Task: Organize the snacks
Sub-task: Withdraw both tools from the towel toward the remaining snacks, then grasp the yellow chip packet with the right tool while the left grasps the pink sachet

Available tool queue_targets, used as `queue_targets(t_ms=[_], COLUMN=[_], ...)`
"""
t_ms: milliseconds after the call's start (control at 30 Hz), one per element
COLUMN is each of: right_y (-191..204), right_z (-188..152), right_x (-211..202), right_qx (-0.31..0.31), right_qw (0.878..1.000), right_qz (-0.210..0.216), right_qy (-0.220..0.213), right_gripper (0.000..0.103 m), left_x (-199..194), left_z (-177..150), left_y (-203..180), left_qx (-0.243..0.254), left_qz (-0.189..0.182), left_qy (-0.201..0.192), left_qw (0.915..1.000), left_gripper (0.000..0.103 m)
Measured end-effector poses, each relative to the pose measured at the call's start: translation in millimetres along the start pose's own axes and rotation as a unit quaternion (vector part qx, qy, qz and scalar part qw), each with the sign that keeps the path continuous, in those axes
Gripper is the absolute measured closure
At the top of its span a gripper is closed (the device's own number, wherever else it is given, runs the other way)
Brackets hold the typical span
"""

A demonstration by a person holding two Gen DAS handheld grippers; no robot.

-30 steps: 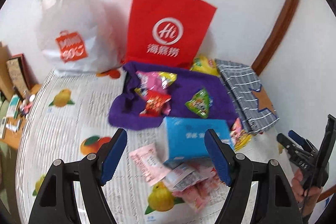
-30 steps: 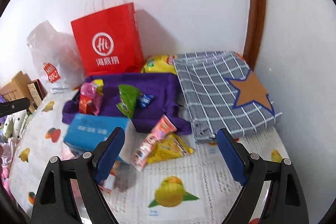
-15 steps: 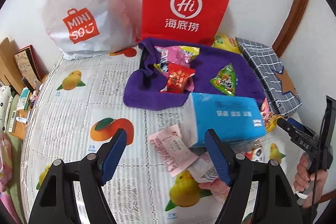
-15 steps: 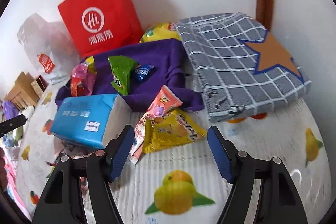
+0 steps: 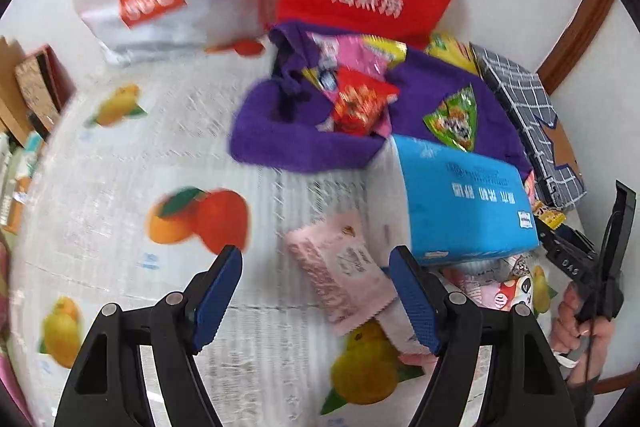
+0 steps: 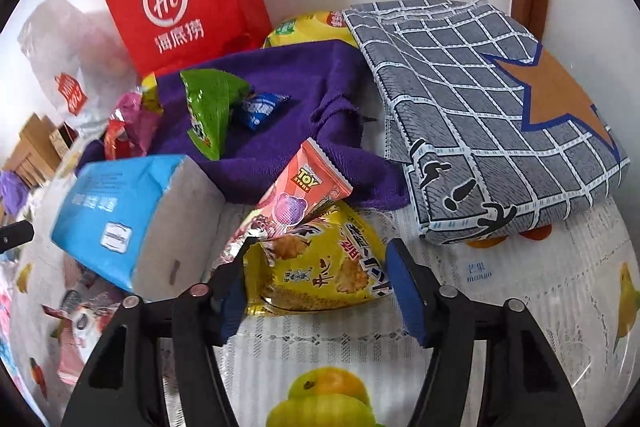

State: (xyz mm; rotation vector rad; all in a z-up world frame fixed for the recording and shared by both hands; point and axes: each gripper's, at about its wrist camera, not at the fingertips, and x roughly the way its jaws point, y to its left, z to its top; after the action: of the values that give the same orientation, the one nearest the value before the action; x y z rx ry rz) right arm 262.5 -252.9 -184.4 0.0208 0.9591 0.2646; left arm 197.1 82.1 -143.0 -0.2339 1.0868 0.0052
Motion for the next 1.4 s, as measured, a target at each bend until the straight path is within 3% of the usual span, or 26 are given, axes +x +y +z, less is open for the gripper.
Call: queue_targets(t_ms=[233,433,533,700,767,833,900,933,967,1067,1400], right_y=[-1,2,2,7,9,10,10,11,11,13,37], right_z=[-3,-12,-15,-20,-21,-22,-23,-24,-25,-28,-37], right_x=[-15,-37,-45,-54,-58,-62,-68,-71,-73,-82,-107], right_qx=[-0.006,-0.013,-0.008,-0.011,-0.013,-0.012,-0.01,-0.009,-0.009,-0.009,-0.02], right_qw=[1.0,1.0,1.0,1.0,1.0,1.0,1.0,0.999,0.999,0.999,0.999], right_qz=[0.002,0.007,0.01,0.015,0.014,0.013,0.011,0.01,0.008,0.005,0.014], right_qy=[-0.003,-0.015,-0.021,-0.023,-0.022,-0.025,-0.028,-0.029,-0.03,-0.034,-0.047], right_gripper=[0.047,0.048,0.048,0.048,0.048,0.049,0.049,0.049,0.049,0.049,0.05], left_x=[35,32,24,21,26,37,38,40,39,34,-12], left_z=[-6,-10,-17,-13,-8,-7,-8,-9,-10,-14,-37], left_y=[-3,0,10,14,7,0,-8,-10,-13,-15,-5], left_qx=[-0.005,0.012,0.01,0.004,0.013,0.021,0.036,0.041,0.049,0.056,0.046], left_qz=[0.012,-0.015,-0.004,-0.021,-0.032,-0.012,0.013,0.023,0.037,0.028,0.001], left_qy=[0.038,0.041,0.045,0.031,0.031,0.043,0.029,0.031,0.025,0.023,-0.002], left_qw=[0.9992,0.999,0.9989,0.9993,0.9989,0.9988,0.9989,0.9984,0.9978,0.9978,0.9989], left_gripper=[0.03,0.05,0.048,0.047,0.04,0.041,0.042,0.048,0.062,0.066,0.068])
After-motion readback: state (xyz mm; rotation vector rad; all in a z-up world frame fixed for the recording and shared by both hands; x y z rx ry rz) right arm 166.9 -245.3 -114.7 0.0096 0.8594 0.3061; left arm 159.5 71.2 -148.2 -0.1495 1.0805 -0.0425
